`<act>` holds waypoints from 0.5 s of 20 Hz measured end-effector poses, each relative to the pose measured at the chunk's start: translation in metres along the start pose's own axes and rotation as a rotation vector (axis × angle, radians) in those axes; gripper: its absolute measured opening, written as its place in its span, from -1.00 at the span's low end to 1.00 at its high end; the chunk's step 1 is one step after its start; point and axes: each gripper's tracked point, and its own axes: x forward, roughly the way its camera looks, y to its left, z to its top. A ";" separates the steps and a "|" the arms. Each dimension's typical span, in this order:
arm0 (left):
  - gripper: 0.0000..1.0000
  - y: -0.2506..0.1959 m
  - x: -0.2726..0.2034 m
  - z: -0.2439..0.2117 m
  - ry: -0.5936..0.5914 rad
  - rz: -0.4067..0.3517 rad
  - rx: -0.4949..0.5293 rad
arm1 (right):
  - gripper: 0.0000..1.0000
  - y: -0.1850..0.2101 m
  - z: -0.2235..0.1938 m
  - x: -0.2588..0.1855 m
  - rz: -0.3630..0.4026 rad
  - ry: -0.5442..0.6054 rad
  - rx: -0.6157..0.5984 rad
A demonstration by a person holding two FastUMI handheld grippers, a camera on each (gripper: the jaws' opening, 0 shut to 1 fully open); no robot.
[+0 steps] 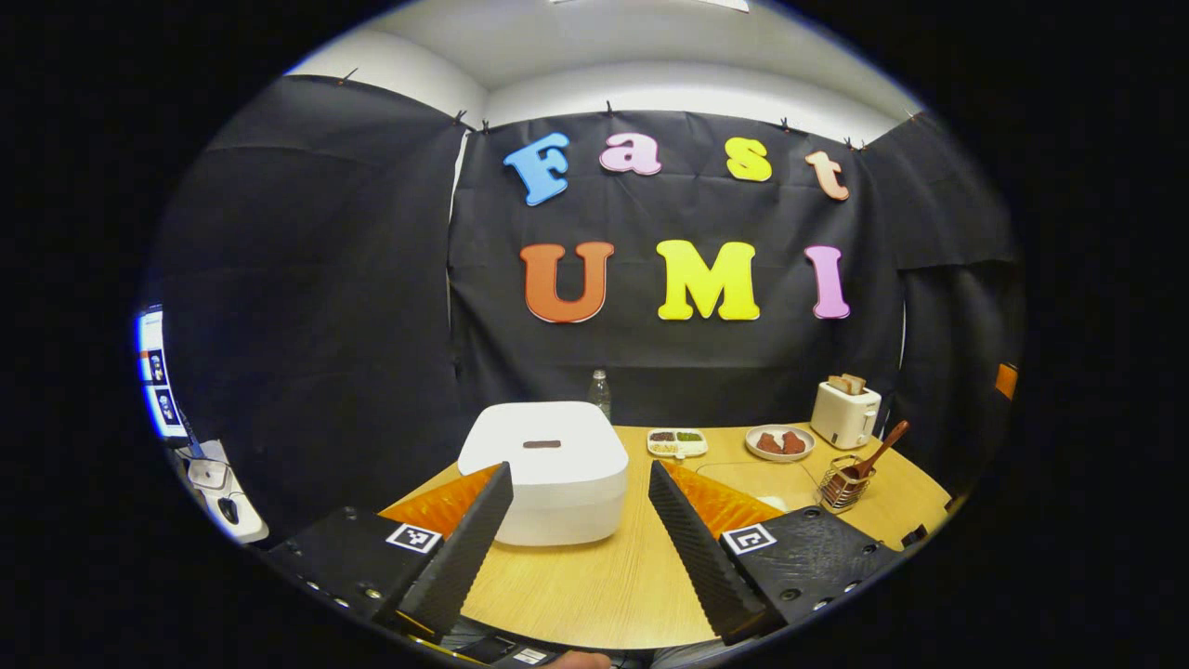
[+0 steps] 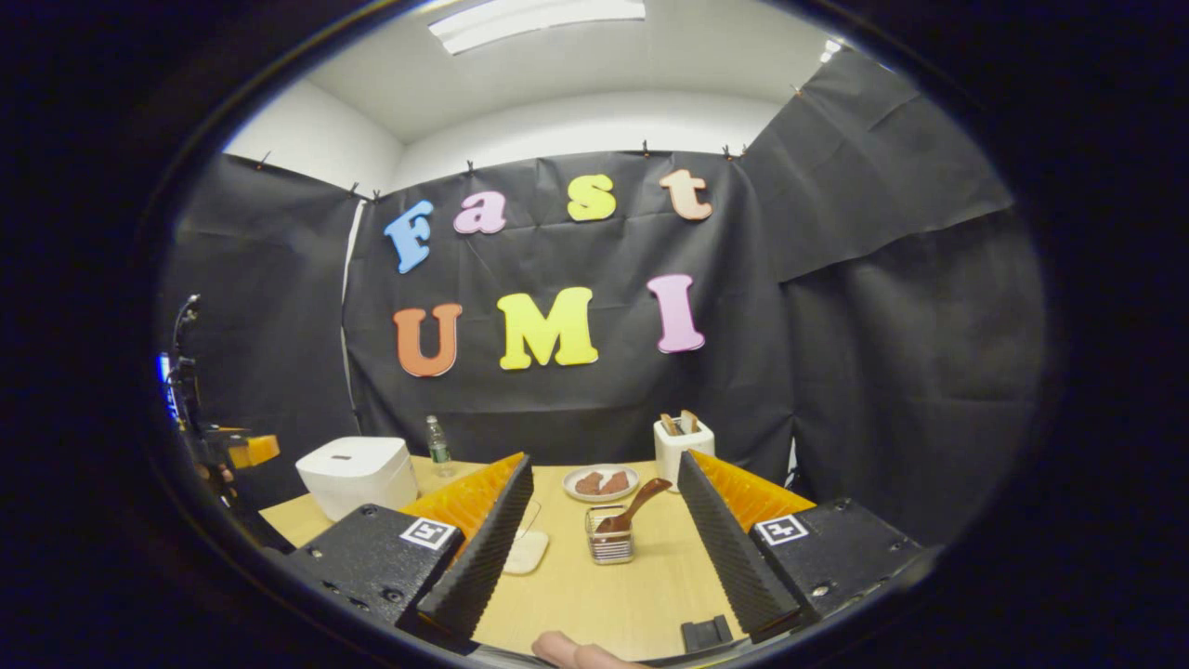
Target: Close the left gripper, press the button to open the rice cooker; take a wooden spoon from the chopstick holder with the right hand, scoop a spoonful of rice and pour it into the rice cooker, then put the wooden spoon back into the chopstick holder.
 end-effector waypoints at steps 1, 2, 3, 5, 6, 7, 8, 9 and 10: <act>0.89 -0.006 -0.014 0.001 -0.017 -0.004 -0.004 | 1.00 0.001 0.001 -0.003 -0.001 0.000 -0.003; 0.89 -0.010 -0.027 0.003 -0.035 -0.007 -0.012 | 1.00 0.002 0.002 -0.005 0.002 -0.002 -0.008; 0.89 -0.012 -0.040 0.006 -0.062 0.001 -0.017 | 1.00 0.004 0.000 -0.008 0.010 -0.006 -0.012; 0.89 -0.015 -0.061 0.008 -0.119 0.028 -0.029 | 0.87 0.006 -0.009 -0.014 0.033 -0.019 -0.009; 0.88 -0.024 -0.071 -0.001 -0.115 0.017 -0.041 | 1.00 0.007 -0.015 -0.014 0.046 -0.023 -0.002; 0.87 -0.033 -0.076 -0.006 -0.124 0.012 -0.058 | 1.00 0.008 -0.021 -0.012 0.061 -0.016 -0.005; 0.88 -0.043 -0.079 -0.006 -0.128 -0.010 -0.070 | 1.00 0.010 -0.026 -0.011 0.076 -0.014 -0.019; 0.87 -0.056 -0.083 -0.007 -0.123 -0.045 -0.064 | 1.00 0.011 -0.027 -0.012 0.081 -0.015 -0.033; 0.88 -0.063 -0.084 -0.010 -0.118 -0.059 -0.048 | 1.00 0.010 -0.027 -0.013 0.079 -0.020 -0.039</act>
